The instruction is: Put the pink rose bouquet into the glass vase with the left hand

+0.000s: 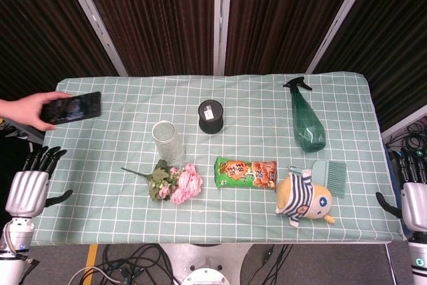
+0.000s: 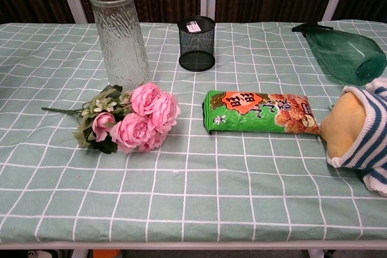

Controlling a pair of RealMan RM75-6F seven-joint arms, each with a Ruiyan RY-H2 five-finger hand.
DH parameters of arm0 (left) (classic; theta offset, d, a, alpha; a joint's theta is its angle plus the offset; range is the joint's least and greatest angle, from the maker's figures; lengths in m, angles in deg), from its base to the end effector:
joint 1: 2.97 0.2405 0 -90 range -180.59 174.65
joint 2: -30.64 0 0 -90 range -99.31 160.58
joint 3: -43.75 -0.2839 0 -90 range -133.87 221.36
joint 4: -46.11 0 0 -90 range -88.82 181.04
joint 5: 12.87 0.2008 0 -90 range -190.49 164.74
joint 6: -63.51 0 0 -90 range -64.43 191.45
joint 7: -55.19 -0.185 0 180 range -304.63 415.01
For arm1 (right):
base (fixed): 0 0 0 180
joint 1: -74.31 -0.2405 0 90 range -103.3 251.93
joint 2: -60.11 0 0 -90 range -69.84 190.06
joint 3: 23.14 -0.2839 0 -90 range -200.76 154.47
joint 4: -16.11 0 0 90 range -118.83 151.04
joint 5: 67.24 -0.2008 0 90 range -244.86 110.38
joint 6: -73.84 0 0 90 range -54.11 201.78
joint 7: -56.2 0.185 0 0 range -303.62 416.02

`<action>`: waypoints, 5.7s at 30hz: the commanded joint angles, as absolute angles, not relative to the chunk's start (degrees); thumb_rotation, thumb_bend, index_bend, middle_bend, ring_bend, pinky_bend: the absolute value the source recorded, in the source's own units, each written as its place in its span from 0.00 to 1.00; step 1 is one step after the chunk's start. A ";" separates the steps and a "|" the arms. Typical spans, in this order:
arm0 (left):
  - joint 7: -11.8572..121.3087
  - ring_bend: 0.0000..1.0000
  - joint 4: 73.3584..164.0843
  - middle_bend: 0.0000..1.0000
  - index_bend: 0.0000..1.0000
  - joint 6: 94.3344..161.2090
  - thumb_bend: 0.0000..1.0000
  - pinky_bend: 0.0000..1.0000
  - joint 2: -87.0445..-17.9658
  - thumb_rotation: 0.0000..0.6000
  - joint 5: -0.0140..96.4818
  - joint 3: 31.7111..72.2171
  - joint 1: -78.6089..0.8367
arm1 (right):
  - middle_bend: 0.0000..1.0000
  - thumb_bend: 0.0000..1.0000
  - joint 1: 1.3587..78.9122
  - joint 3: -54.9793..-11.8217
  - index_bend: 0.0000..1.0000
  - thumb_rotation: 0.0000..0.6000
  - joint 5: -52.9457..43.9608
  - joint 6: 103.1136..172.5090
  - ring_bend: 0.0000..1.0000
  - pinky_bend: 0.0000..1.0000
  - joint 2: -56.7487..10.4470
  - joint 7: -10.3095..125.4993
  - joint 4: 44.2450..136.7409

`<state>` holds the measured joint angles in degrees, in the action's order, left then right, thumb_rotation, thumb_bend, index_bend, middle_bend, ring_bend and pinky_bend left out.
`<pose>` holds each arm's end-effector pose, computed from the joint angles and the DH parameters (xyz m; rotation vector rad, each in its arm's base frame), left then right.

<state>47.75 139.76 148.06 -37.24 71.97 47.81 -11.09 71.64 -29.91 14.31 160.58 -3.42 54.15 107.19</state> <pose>-0.3113 0.2449 0.1581 -1.4130 -0.8402 -0.9172 -0.3490 -0.2229 0.2084 1.2611 -0.8353 0.8532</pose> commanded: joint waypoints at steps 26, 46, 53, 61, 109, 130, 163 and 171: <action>53.60 0.07 147.04 0.11 0.17 139.96 0.03 0.13 -36.55 1.00 80.42 44.52 -16.84 | 0.00 0.14 70.11 -30.90 0.00 1.00 12.84 158.09 0.00 0.00 -2.62 54.88 107.87; 50.25 0.04 154.36 0.08 0.14 121.43 0.00 0.12 -43.26 1.00 73.13 47.97 -30.48 | 0.00 0.15 68.90 -31.80 0.00 1.00 10.63 156.61 0.00 0.00 -2.51 53.62 108.43; 48.08 0.04 153.28 0.07 0.14 118.14 0.00 0.12 -46.60 1.00 68.77 49.19 -33.59 | 0.00 0.15 68.85 -31.70 0.00 1.00 10.62 156.49 0.00 0.00 -2.59 54.25 108.08; 46.71 0.04 152.42 0.06 0.14 114.03 0.00 0.12 -49.49 1.00 64.89 50.05 -37.56 | 0.00 0.15 68.72 -31.49 0.00 1.00 10.46 155.94 0.00 0.00 -2.84 55.02 107.31; 33.58 0.36 141.11 0.31 0.33 116.96 0.14 0.57 -60.55 1.00 51.84 48.89 -45.47 | 0.00 0.15 69.12 -31.09 0.00 1.00 9.24 154.25 0.00 0.00 -3.13 59.14 104.04; 40.20 0.59 147.50 0.50 0.51 130.60 0.28 0.76 -53.24 1.00 65.45 46.57 -38.22 | 0.00 0.15 69.73 -31.23 0.00 1.00 9.48 155.71 0.00 0.00 -1.53 57.72 106.78; 65.04 0.60 135.64 0.50 0.51 158.54 0.28 0.78 -54.81 1.00 61.60 79.47 -44.37 | 0.00 0.15 69.86 -31.28 0.00 1.00 8.41 155.81 0.00 0.00 -1.44 55.05 108.90; 67.02 0.60 135.74 0.51 0.51 156.18 0.29 0.78 -60.85 1.00 56.74 84.37 -51.14 | 0.00 0.15 69.87 -31.20 0.00 1.00 8.10 155.25 0.00 0.00 -1.70 56.07 108.05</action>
<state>66.48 136.23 156.62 -59.60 57.41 83.49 -49.84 69.85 -31.22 8.10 155.28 -1.68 56.02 108.10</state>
